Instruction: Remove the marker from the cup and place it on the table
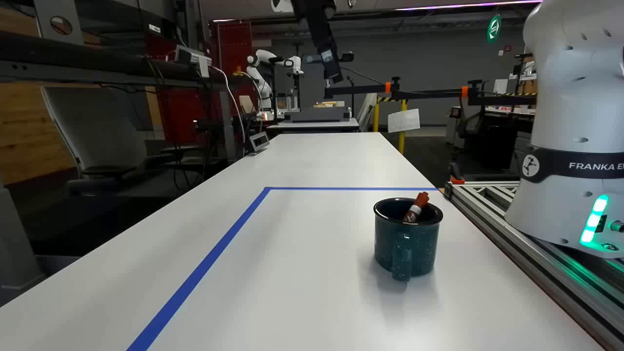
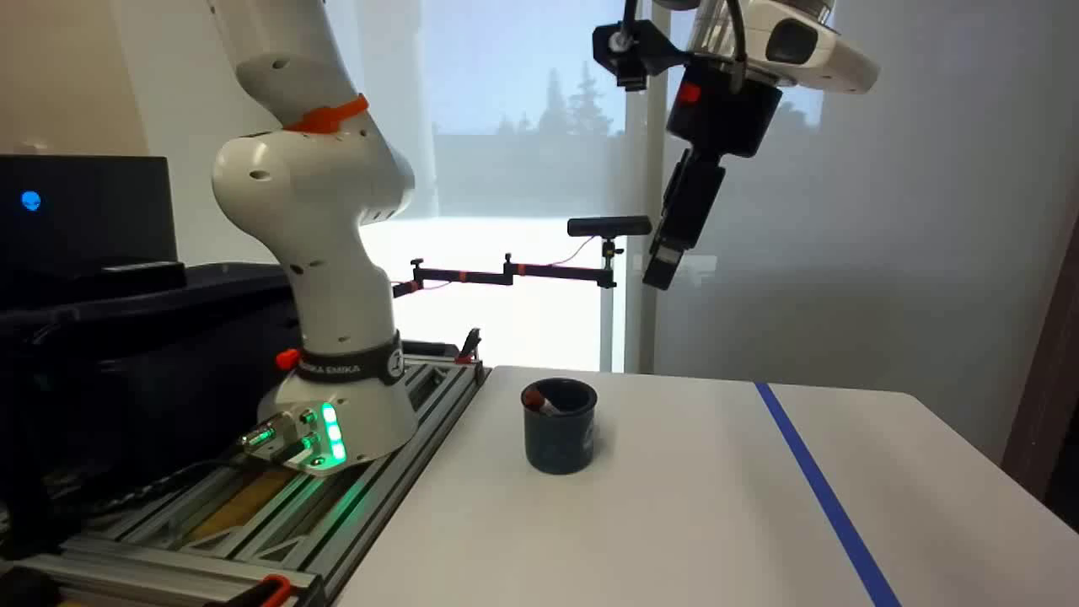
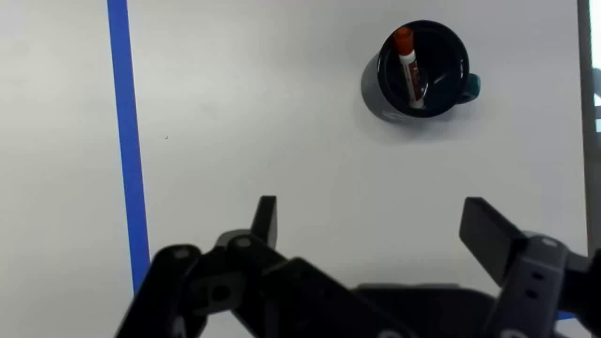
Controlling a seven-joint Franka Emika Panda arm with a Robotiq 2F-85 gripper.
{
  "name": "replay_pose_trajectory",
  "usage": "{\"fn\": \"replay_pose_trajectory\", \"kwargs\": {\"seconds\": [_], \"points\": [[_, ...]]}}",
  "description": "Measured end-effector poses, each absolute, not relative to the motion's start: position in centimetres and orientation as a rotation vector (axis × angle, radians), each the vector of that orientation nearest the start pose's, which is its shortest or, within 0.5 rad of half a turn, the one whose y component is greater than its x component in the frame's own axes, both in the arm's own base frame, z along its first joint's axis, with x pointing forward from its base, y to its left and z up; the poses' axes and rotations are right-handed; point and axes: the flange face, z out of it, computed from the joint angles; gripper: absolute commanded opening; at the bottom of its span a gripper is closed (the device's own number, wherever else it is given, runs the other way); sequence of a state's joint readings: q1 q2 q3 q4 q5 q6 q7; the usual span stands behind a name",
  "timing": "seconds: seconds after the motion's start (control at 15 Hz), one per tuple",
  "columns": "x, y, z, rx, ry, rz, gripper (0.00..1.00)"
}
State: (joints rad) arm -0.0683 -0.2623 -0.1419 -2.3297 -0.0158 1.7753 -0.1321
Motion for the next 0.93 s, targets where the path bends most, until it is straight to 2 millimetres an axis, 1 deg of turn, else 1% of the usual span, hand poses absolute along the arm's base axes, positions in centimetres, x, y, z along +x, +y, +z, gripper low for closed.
{"fn": "replay_pose_trajectory", "kwargs": {"seconds": [0.6, 0.73, 0.93], "points": [[41.9, -9.1, 41.9, -3.04, 0.091, 0.441, 1.0], [41.6, -8.5, 41.2, -3.042, 0.017, 0.472, 1.0], [40.3, -6.8, 38.8, -3.033, -0.159, 0.564, 1.0]]}}
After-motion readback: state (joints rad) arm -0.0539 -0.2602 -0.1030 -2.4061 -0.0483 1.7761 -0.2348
